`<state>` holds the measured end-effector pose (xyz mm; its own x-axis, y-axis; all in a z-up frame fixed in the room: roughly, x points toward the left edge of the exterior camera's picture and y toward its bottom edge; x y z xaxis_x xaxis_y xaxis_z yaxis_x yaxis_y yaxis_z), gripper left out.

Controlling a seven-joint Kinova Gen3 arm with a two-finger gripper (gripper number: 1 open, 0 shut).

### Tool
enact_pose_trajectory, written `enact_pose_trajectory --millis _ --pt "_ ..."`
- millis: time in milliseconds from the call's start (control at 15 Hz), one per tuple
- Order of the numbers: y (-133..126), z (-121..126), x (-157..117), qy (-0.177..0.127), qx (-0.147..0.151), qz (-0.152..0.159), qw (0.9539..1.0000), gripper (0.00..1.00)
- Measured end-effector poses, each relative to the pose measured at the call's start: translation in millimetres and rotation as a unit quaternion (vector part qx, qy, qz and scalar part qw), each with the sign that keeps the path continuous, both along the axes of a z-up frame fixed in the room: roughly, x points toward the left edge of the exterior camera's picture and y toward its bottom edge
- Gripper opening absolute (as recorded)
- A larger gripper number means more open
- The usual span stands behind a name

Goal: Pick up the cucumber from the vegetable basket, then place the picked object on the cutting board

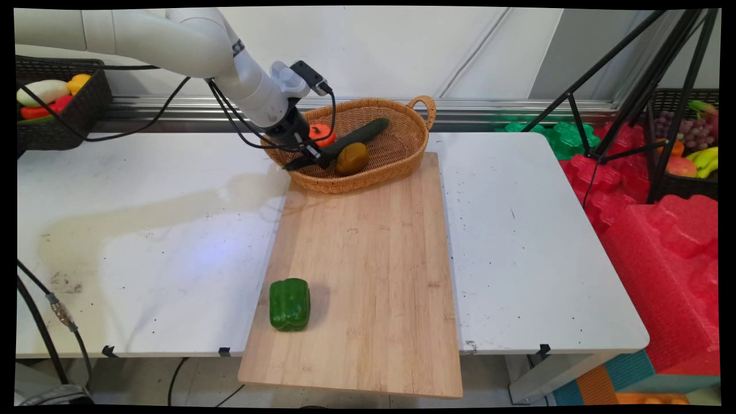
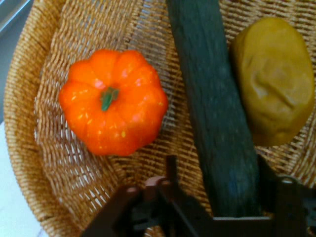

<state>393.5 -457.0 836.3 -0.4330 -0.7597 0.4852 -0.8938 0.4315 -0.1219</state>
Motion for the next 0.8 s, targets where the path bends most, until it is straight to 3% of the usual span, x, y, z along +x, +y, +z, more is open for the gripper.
enact_pose_trajectory --millis 400,800 --pt "11.8 13.6 -3.6 0.0 -0.019 0.024 0.9995 0.0" --pt "37.9 71.6 -16.7 0.009 -0.085 0.016 0.9962 0.0"
